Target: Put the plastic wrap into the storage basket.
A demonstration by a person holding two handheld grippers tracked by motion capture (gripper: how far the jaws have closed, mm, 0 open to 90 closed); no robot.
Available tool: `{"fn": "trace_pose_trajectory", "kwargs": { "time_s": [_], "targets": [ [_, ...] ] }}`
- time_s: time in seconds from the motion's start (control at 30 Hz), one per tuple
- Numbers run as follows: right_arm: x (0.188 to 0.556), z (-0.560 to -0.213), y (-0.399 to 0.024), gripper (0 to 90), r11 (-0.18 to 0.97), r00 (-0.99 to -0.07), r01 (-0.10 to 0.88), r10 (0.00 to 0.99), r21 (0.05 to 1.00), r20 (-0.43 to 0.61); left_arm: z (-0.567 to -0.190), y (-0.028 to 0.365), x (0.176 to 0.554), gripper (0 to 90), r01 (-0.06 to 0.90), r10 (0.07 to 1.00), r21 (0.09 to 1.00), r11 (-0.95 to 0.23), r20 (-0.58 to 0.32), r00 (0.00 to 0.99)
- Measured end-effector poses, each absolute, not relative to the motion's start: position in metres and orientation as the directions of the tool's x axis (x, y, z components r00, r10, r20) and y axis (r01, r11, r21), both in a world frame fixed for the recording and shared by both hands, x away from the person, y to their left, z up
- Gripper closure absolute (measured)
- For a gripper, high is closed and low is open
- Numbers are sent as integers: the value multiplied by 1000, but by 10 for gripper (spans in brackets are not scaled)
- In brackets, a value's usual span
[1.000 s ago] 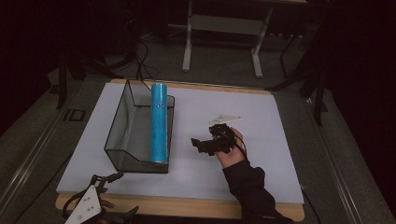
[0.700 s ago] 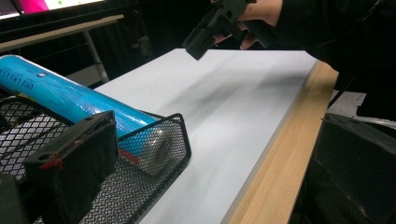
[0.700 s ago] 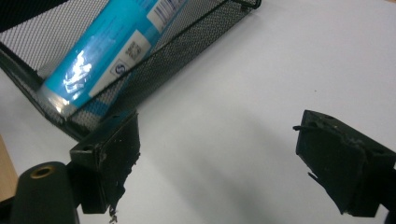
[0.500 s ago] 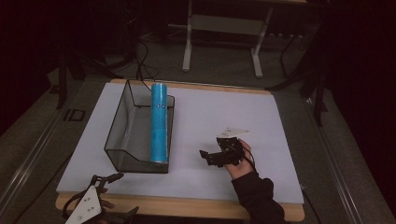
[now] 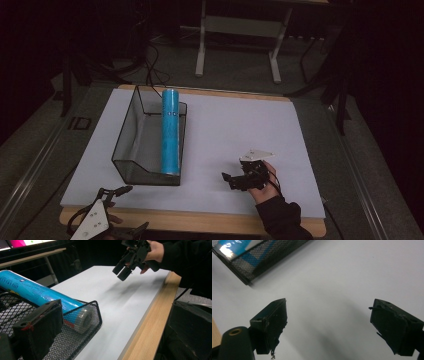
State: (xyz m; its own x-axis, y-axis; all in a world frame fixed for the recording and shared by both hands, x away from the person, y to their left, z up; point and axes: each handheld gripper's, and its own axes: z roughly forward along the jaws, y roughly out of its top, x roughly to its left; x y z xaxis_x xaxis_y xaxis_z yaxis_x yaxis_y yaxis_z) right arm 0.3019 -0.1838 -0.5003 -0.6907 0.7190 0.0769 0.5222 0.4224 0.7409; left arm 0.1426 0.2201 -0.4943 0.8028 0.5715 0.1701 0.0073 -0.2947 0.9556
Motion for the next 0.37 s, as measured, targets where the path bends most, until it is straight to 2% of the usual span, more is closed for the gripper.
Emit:
{"fn": "trace_pose_trajectory", "kwargs": {
  "time_s": [0.23,0.37],
  "targets": [
    [301,-500,-189,140,398,-676,532,731,747,93,-495,220,143,2,8,571,955,-296,170,803],
    [301,-499,-189,141,419,-678,501,733,758,43,-495,220,143,2,9,568,955,-298,169,806]
  ]
}}
